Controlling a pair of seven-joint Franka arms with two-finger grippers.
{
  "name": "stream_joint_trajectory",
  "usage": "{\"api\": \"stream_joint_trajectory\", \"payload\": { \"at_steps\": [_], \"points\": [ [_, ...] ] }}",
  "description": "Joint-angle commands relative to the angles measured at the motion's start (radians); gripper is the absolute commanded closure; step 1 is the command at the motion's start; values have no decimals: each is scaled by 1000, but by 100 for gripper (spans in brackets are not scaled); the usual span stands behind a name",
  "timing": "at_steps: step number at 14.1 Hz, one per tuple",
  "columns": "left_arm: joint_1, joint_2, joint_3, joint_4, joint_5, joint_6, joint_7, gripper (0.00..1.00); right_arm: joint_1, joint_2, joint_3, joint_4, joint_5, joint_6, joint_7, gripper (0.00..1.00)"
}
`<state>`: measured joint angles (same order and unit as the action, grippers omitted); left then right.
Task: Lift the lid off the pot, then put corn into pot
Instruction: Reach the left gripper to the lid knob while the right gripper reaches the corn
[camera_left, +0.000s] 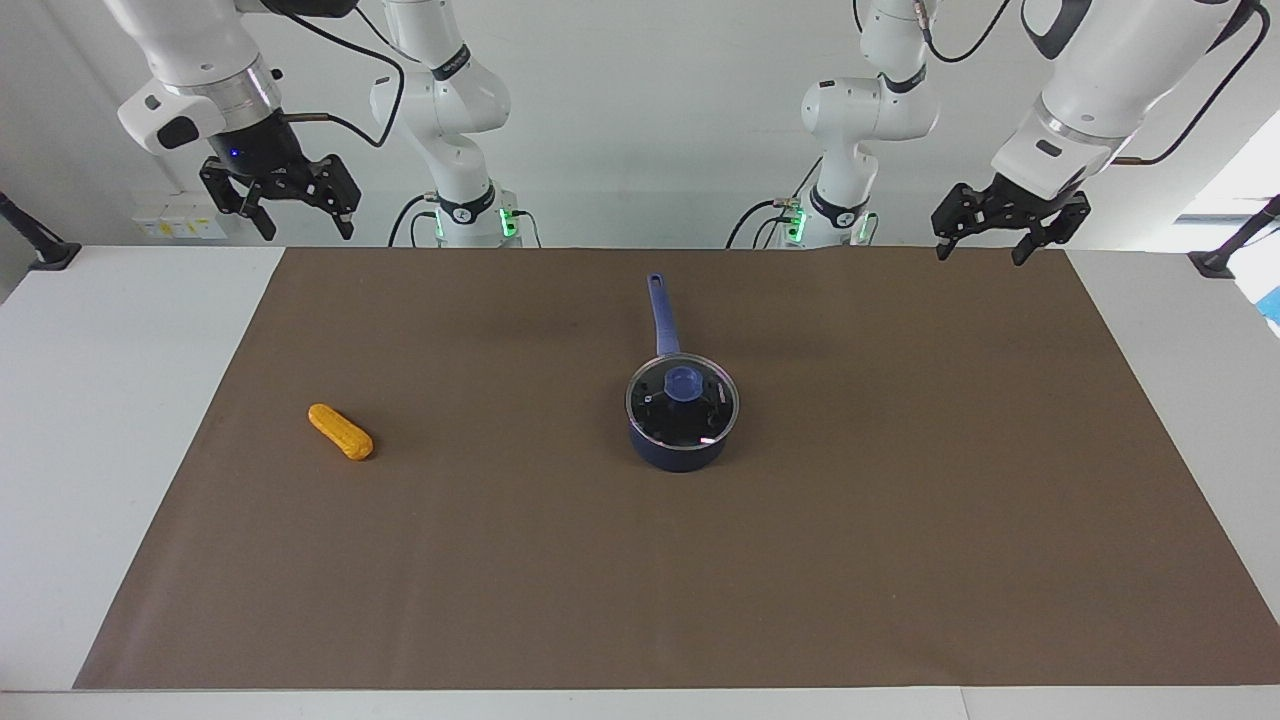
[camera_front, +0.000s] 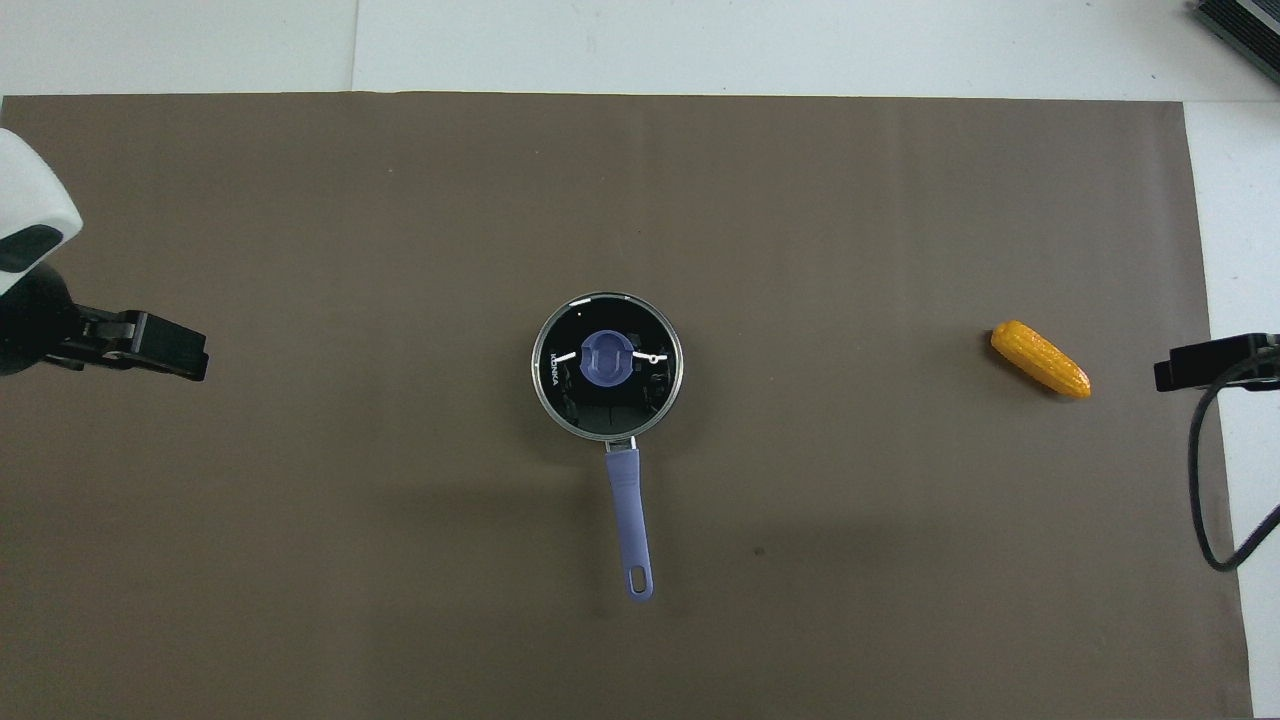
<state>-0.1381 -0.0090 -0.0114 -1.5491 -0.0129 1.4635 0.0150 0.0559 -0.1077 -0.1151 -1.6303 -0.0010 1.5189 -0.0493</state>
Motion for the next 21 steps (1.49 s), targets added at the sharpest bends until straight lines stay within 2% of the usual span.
{"api": "stream_joint_trajectory", "payload": {
  "at_steps": [1,6,7,11,14,19,21],
  "points": [
    [-53,-16,13,-78,11,75,-10,0,-7,-14,5,-11,2,7,-20,0],
    [-145,-3,13,-161,11,188,-32,0,-5,-12,6,-8,-1,15,-30,0],
    [-168,0,13,-181,11,216,-53,0,-5,-10,6,-16,10,50,-40,0],
    [-265,50,13,-226,11,337,-147,0,-7,-7,6,-120,3,139,-199,0],
    [-342,116,13,-224,-2,418,-245,0,-18,11,6,-226,1,254,-332,0],
    [-429,219,13,-194,-10,517,-409,0,-48,87,5,-319,1,407,-622,0],
    [-478,288,13,-99,-12,492,-486,0,-82,130,5,-370,1,525,-720,0]
  ]
}}
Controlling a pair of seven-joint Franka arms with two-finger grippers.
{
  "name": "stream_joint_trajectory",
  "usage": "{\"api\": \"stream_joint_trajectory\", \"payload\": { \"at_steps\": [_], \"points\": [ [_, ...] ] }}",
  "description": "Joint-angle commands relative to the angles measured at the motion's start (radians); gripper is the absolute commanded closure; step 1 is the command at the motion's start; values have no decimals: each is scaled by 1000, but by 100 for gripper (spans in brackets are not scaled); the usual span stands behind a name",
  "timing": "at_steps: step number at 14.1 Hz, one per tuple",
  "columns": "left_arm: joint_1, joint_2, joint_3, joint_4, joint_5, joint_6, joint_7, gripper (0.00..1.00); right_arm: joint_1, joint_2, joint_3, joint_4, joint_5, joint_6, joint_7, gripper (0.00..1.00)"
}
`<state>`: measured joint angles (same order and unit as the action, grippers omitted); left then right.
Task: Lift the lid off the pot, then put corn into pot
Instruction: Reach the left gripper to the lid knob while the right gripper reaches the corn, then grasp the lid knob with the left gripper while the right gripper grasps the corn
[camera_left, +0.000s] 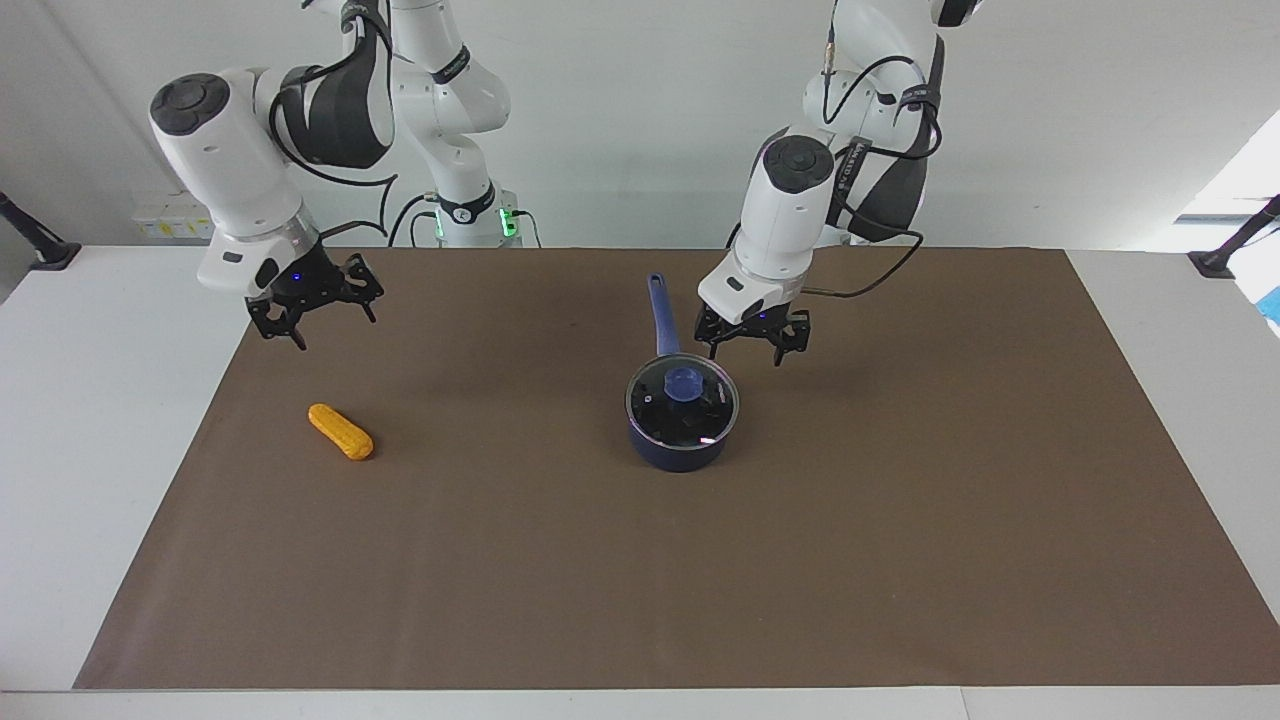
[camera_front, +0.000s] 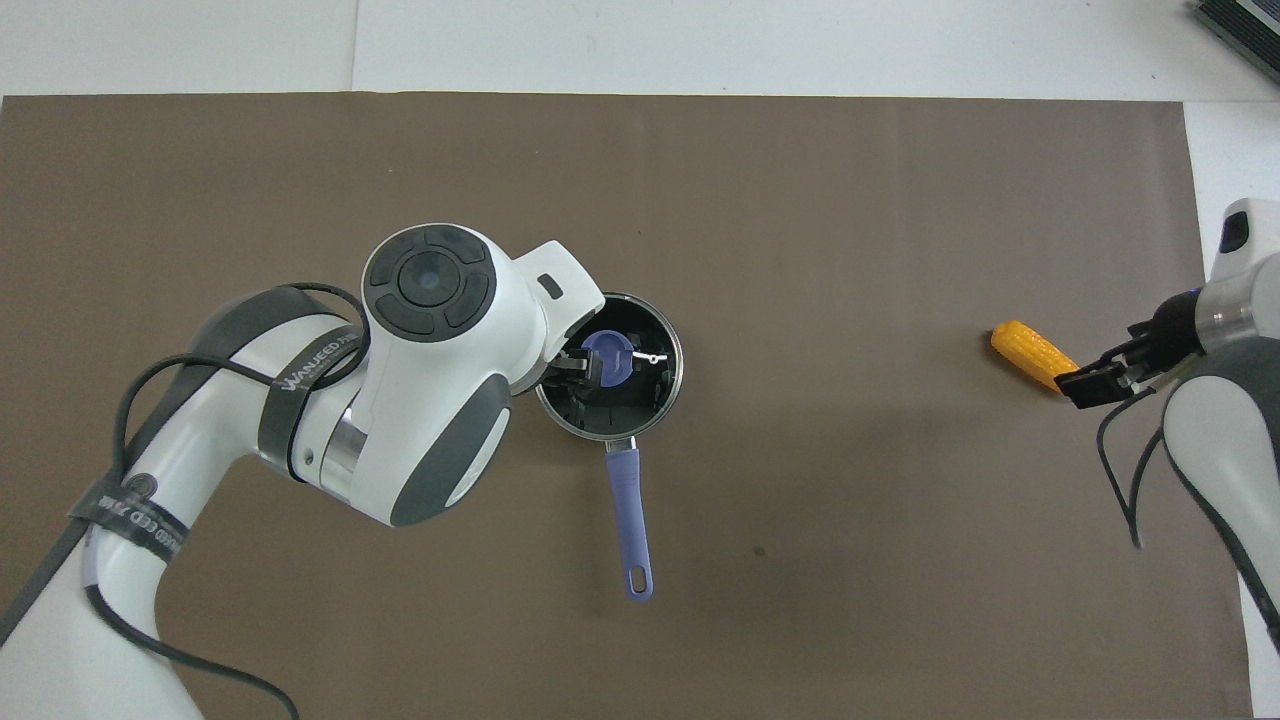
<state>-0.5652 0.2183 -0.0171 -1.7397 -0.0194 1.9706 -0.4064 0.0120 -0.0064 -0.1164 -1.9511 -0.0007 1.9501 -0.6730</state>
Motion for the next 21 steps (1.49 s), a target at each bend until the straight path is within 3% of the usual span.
{"api": "stream_joint_trajectory", "payload": {
  "at_steps": [1,6,11,15,17,18,19,20,21],
  "points": [
    [-65,84,19,120,-4,-19,-101,0,-46,48,6,-66,1,134,-112,0],
    [-88,185,16,236,-11,-44,-158,0,-55,146,6,-112,4,283,-160,0],
    [-75,213,19,230,3,4,-163,0,-127,268,8,-117,28,398,-319,0],
    [-75,211,19,220,-10,22,-166,0,-116,292,9,-124,42,406,-321,0],
    [-75,210,19,203,-10,28,-166,15,-116,292,8,-124,42,406,-321,0],
    [-75,208,19,198,-11,31,-166,28,-115,292,9,-123,42,406,-321,0],
    [-75,208,19,198,-11,27,-164,50,-115,292,9,-123,42,406,-321,2],
    [-75,208,16,197,-11,25,-164,66,-115,293,9,-123,42,406,-321,31],
    [-75,208,16,198,-14,24,-166,85,-109,293,9,-123,45,403,-307,87]
  ]
}}
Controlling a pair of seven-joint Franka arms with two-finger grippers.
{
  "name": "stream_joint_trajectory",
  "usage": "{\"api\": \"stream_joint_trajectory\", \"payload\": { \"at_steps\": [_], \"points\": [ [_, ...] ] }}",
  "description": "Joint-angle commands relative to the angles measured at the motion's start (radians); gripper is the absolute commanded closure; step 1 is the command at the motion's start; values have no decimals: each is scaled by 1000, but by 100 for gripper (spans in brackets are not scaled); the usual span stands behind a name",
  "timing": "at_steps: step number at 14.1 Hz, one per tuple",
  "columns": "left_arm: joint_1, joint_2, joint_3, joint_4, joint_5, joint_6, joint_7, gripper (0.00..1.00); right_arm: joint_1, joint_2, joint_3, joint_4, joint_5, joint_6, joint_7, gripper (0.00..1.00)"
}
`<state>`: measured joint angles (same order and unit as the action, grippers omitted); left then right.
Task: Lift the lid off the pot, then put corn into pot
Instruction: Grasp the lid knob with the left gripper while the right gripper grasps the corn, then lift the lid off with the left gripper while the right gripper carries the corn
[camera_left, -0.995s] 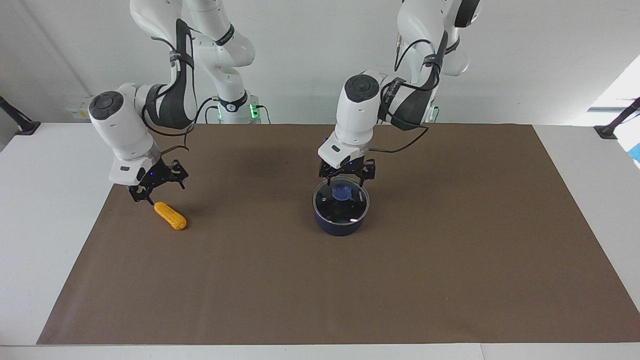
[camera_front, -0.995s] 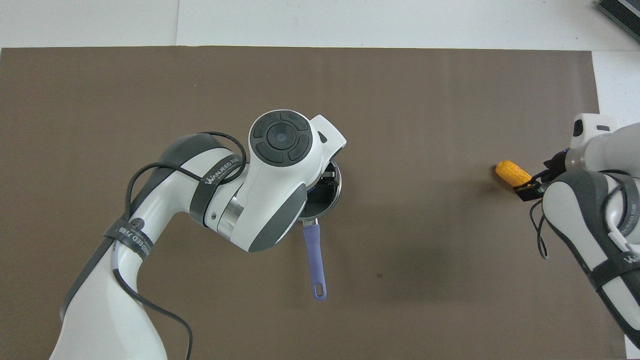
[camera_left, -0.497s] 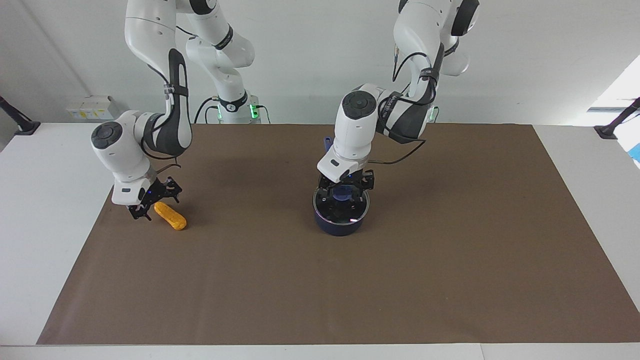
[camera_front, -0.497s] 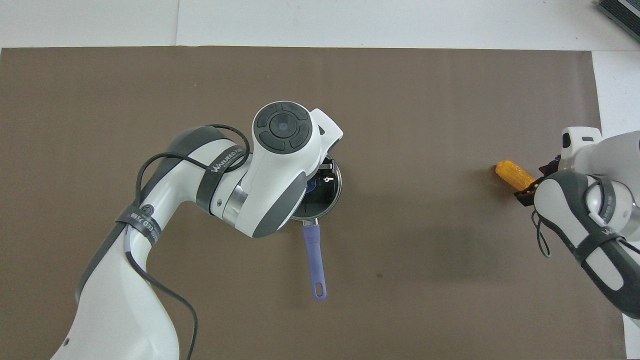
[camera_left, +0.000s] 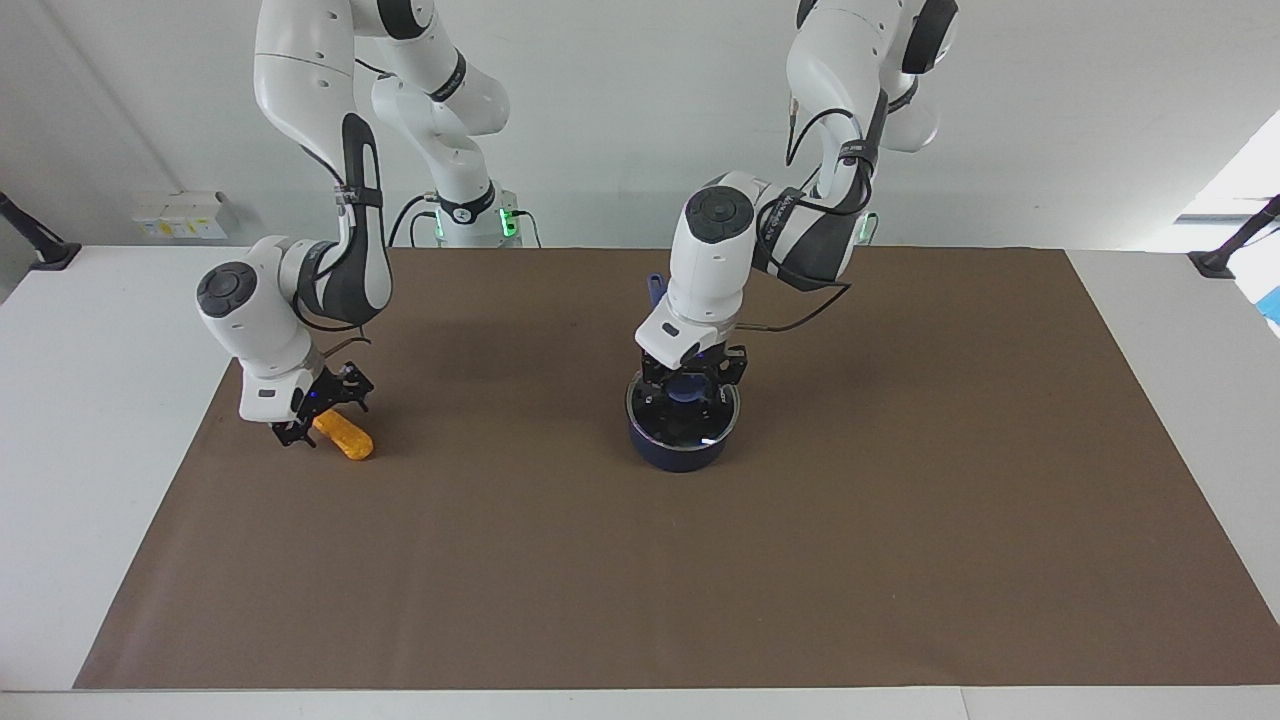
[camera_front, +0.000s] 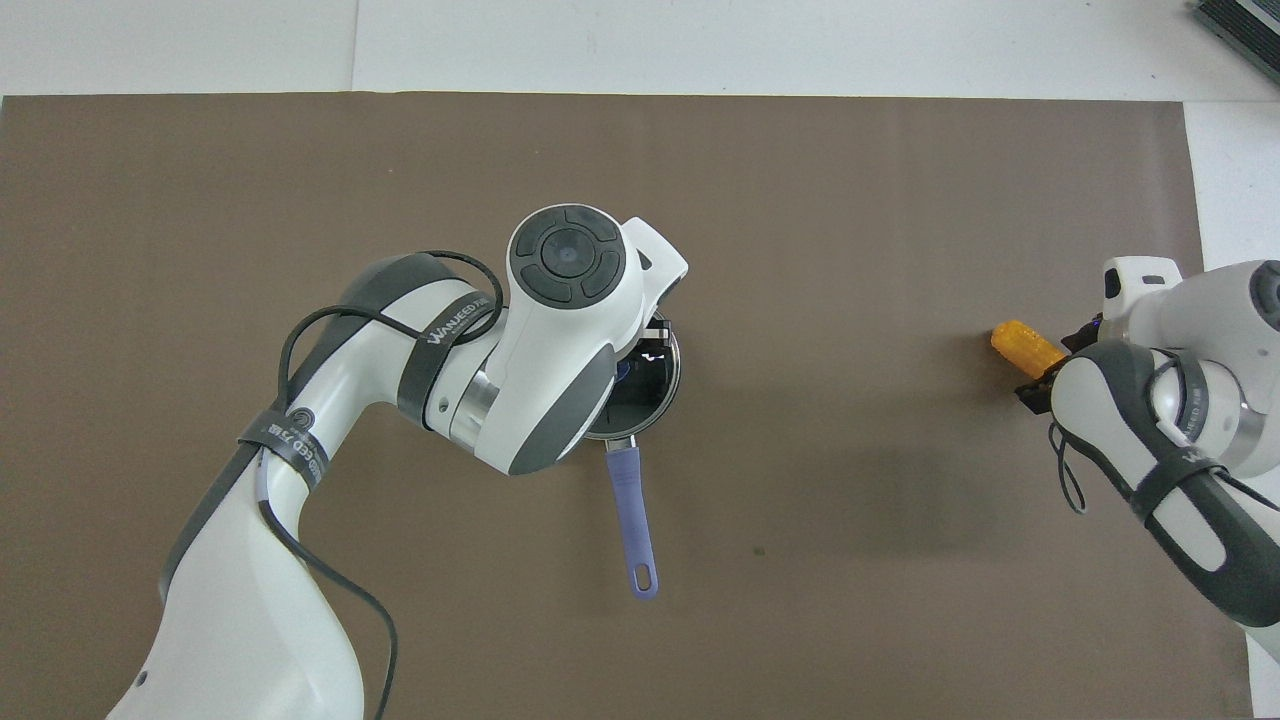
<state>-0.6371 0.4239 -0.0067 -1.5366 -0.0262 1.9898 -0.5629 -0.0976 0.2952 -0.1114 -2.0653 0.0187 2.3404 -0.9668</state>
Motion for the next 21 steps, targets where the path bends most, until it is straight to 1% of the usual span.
{"api": "stream_joint_trajectory", "payload": {
  "at_steps": [1,2,3,6,8,10,12,14,16,18,19,21],
  "points": [
    [-1,3,8,-5,-20,7,-11,97,4,-8,4,-9,27,13,-1,100],
    [0,3,8,-4,-30,7,-11,100,13,-4,2,-4,27,13,6,100],
    [2,3,8,-1,-35,7,-11,100,27,-4,2,-3,29,11,13,100],
    [2,-1,8,13,-35,-2,-11,100,27,1,2,11,30,-2,31,100],
    [5,-10,14,22,-34,-12,-9,100,13,-8,2,27,61,-22,30,100],
    [4,-28,24,24,-32,-16,-11,100,10,-37,-1,59,127,-74,37,100],
    [25,-45,28,27,-23,-19,-2,100,7,-85,-4,91,139,-122,103,100],
    [66,-60,28,36,-21,-81,4,100,9,-131,-4,114,138,-192,183,100],
    [101,-76,31,61,-18,-126,59,100,16,-175,-4,117,138,-246,255,100],
    [147,-99,30,59,-24,-146,153,100,25,-208,4,123,138,-283,301,100],
    [177,-106,30,56,-29,-151,220,100,35,-211,6,142,132,-308,338,100],
    [238,-113,30,47,-31,-163,340,100,99,-211,6,198,115,-367,434,100]
  ]
}}
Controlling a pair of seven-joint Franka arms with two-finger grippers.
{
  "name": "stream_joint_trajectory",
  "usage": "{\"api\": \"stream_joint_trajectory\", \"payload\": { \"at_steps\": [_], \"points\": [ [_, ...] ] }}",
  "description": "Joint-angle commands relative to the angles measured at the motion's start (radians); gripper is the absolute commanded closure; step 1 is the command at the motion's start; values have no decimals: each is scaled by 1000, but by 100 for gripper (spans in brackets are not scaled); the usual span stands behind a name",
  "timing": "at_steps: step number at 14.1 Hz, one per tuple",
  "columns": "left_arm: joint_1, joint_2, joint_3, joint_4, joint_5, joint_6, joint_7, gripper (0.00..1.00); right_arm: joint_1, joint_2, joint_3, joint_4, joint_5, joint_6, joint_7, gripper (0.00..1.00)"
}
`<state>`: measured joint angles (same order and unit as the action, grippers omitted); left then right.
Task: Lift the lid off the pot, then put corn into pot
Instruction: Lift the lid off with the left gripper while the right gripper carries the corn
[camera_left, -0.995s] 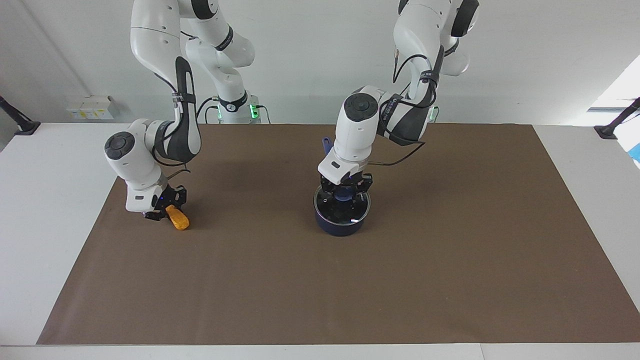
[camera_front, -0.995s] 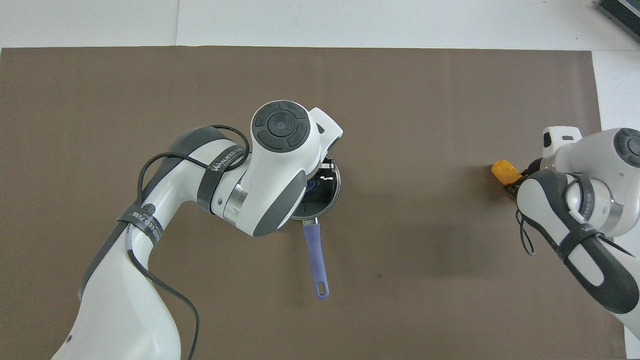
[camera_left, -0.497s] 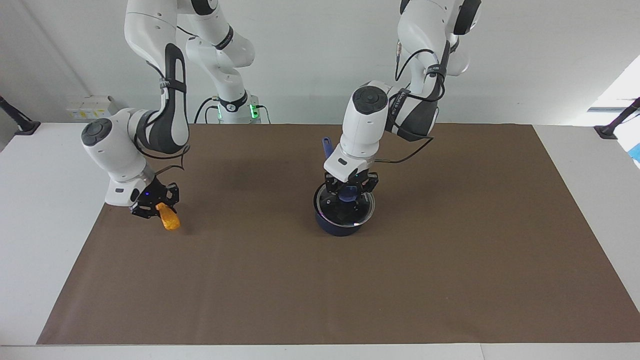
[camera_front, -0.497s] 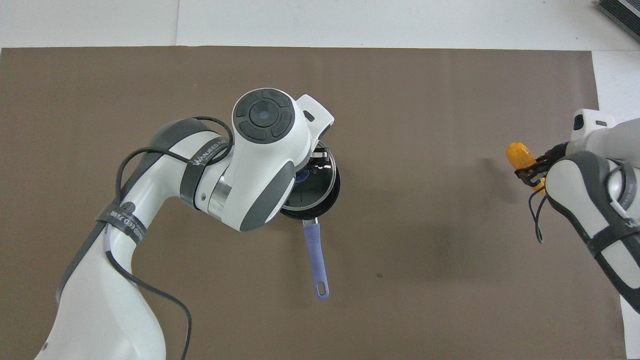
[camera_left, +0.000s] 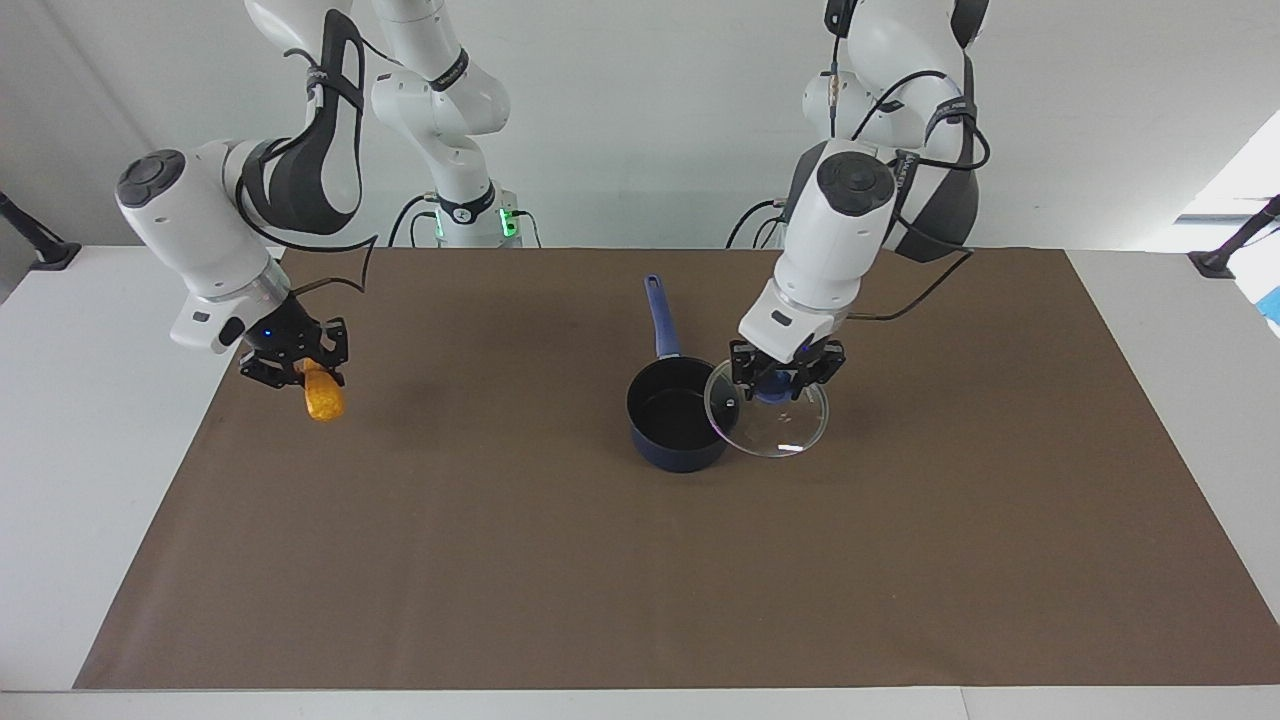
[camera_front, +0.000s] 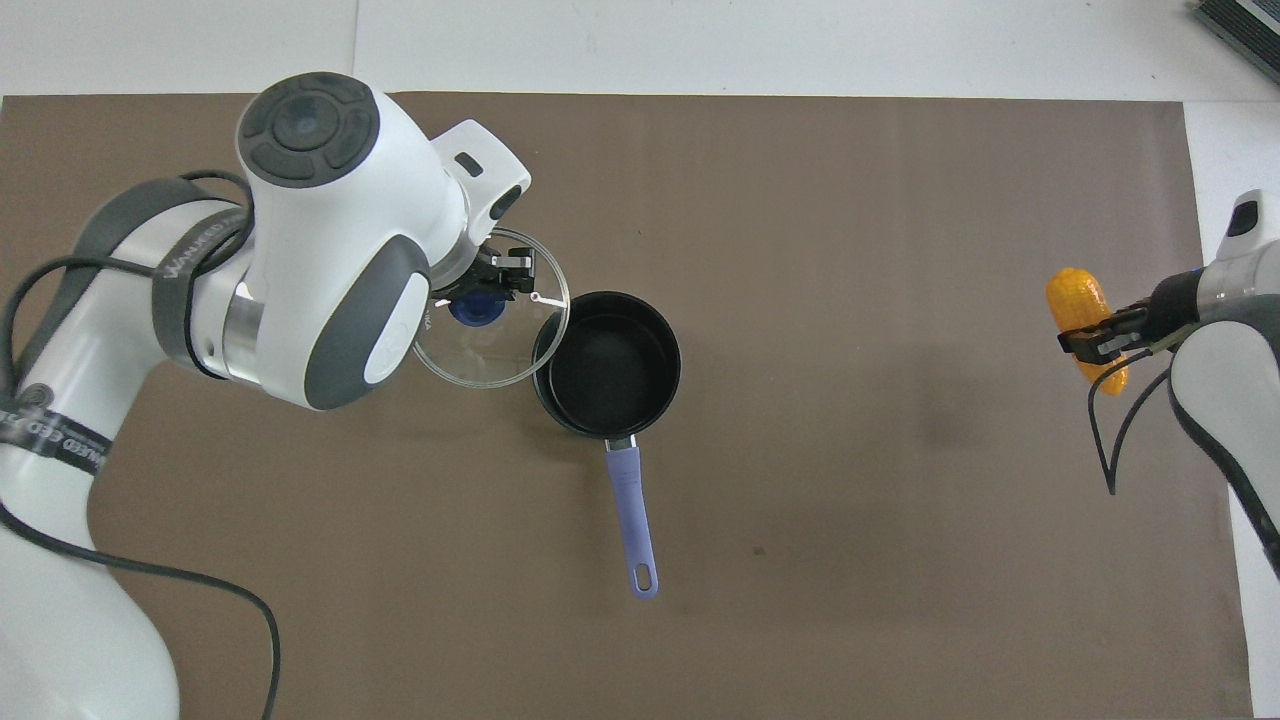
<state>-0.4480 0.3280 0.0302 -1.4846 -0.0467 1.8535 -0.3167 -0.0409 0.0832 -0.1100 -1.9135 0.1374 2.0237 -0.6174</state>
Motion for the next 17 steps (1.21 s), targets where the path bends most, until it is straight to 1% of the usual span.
{"api": "stream_joint_trajectory", "payload": {
  "at_steps": [1,3,6,8,9,10,12,14,16,17],
  "points": [
    [83,-17,-9,-12,-10,-24,149,100,74,3,4,68,-24,-72,141,100],
    [138,-17,-9,-28,-12,-16,255,100,137,4,4,79,-61,-79,249,100],
    [238,-23,-7,-65,-12,-7,422,100,280,4,4,82,-120,-77,480,100],
    [288,-39,-7,-115,-12,36,508,100,375,24,4,103,-128,-77,630,100],
    [305,-55,-6,-147,-12,58,540,100,415,47,4,120,-130,-73,698,100],
    [322,-72,-7,-181,-12,75,560,100,452,70,4,151,-131,-76,749,100],
    [363,-92,-6,-226,-12,87,611,100,493,110,4,204,-130,-88,804,100],
    [403,-124,-6,-296,-12,99,672,100,560,174,4,289,-113,-131,893,100],
    [452,-187,-4,-415,-12,156,724,100,601,245,6,382,-113,-172,1000,100],
    [474,-214,-4,-474,-12,194,746,100,614,283,22,431,-111,-175,1049,100]
  ]
}}
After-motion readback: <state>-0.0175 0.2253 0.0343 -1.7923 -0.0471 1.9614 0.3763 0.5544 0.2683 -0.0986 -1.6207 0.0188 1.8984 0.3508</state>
